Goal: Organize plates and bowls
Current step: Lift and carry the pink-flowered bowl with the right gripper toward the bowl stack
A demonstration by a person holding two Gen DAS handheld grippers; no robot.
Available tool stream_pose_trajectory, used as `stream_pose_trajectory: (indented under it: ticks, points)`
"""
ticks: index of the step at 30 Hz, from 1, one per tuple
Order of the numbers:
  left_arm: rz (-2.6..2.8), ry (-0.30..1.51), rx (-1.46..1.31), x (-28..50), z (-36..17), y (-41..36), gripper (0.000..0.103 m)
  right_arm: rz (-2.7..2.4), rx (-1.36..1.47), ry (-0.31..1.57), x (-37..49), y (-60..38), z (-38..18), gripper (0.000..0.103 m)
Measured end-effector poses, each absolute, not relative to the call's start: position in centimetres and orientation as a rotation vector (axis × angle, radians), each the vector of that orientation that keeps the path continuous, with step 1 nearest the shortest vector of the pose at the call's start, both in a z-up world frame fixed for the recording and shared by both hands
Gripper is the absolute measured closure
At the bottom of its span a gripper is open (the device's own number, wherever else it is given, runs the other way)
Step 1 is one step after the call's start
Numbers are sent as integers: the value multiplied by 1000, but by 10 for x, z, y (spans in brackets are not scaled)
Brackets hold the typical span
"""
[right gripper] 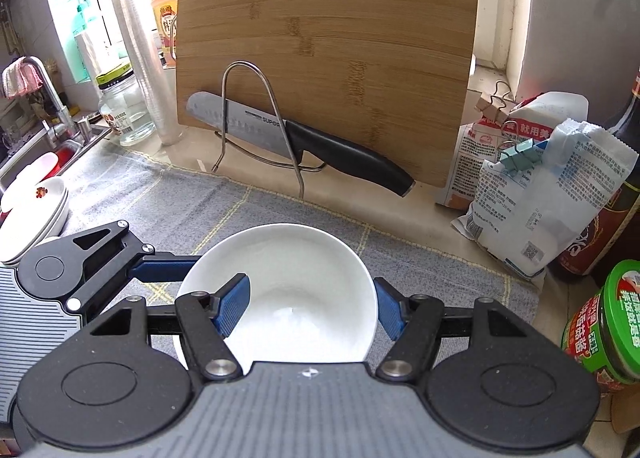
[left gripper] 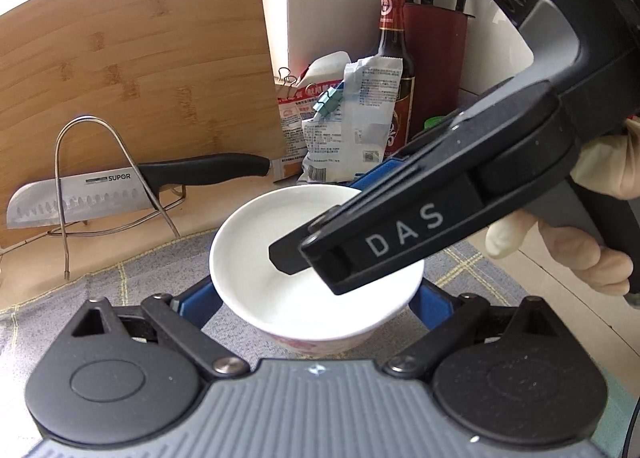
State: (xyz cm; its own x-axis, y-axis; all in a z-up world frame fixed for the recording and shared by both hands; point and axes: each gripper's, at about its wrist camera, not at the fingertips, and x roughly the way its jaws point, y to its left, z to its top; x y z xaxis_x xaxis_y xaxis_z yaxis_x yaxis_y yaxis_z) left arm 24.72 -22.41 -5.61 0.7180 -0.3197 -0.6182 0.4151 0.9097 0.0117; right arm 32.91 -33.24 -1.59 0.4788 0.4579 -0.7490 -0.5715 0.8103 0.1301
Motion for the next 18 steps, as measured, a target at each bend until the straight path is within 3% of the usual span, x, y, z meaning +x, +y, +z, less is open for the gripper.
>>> stream_pose_trajectory:
  ticks: [18]
  points:
    - [-383,645,145,187,-21,-177,6,684,-141,826,263,-297,17,31]
